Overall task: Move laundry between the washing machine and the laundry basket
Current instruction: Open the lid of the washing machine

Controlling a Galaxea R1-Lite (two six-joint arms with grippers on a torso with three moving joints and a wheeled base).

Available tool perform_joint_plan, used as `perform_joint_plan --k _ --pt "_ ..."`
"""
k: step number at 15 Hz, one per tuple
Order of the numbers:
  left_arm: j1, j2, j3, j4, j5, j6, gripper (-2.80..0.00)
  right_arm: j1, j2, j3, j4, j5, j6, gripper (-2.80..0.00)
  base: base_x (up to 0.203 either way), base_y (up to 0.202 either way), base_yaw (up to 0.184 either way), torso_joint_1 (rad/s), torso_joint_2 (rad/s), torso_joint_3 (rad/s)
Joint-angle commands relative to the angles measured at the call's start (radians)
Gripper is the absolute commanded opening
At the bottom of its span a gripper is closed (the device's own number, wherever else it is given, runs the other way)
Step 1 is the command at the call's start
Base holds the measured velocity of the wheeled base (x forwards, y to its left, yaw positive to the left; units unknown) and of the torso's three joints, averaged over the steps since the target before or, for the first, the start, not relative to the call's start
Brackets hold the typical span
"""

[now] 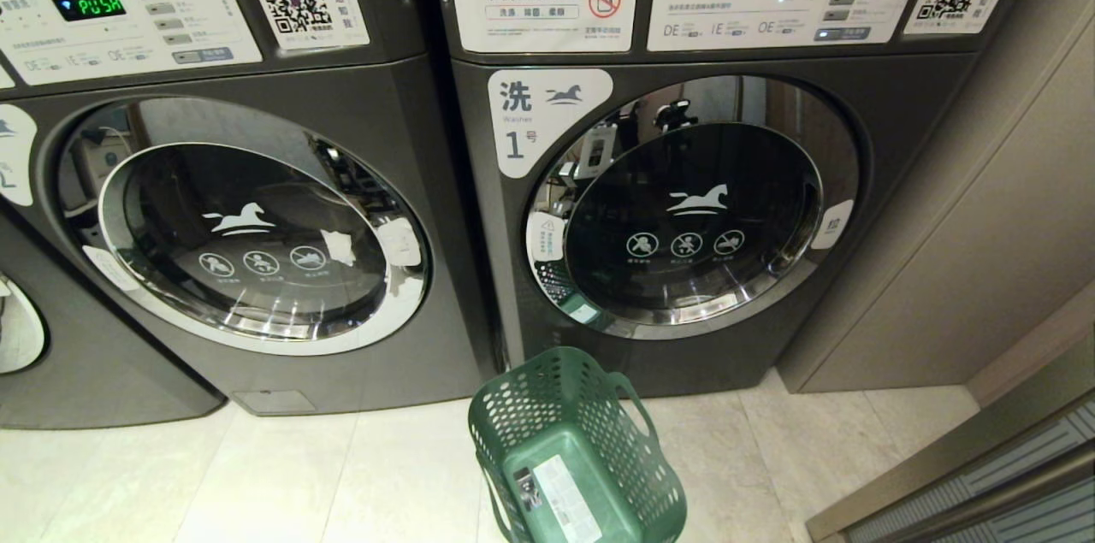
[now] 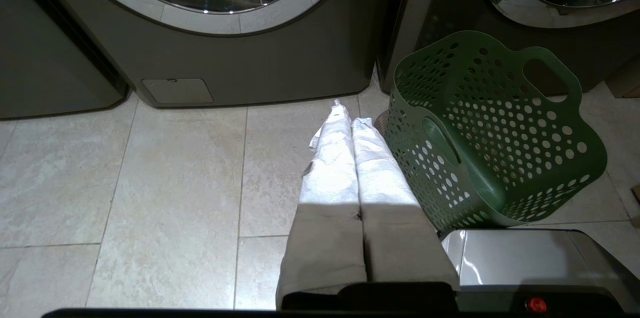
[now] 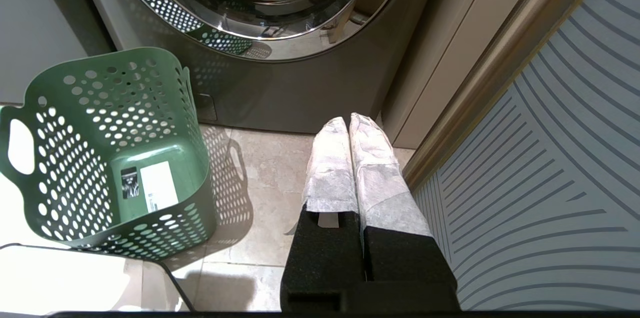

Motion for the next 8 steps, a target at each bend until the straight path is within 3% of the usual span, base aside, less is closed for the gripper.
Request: perform_joint_plan --k 1,6,8 --pt "0.0 -0.002 0.0 0.001 0.0 0.0 -2.8 0.001 0.001 0.0 0.001 0.001 0.002 -2.8 0.0 0.0 0.0 0.0 0.0 0.0" --pt "0.0 -0.002 0.001 0.001 0.002 -0.002 -2.8 0.0 0.001 0.0 0.001 -0.001 0.019 -2.8 0.0 0.0 0.0 0.0 0.0 0.0" --pt "0.0 0.003 -0.049 -0.022 0.017 0.021 -2.8 0.0 0.001 0.0 -0.001 -0.001 0.042 -2.8 0.0 0.0 0.0 0.0 0.0 0.0"
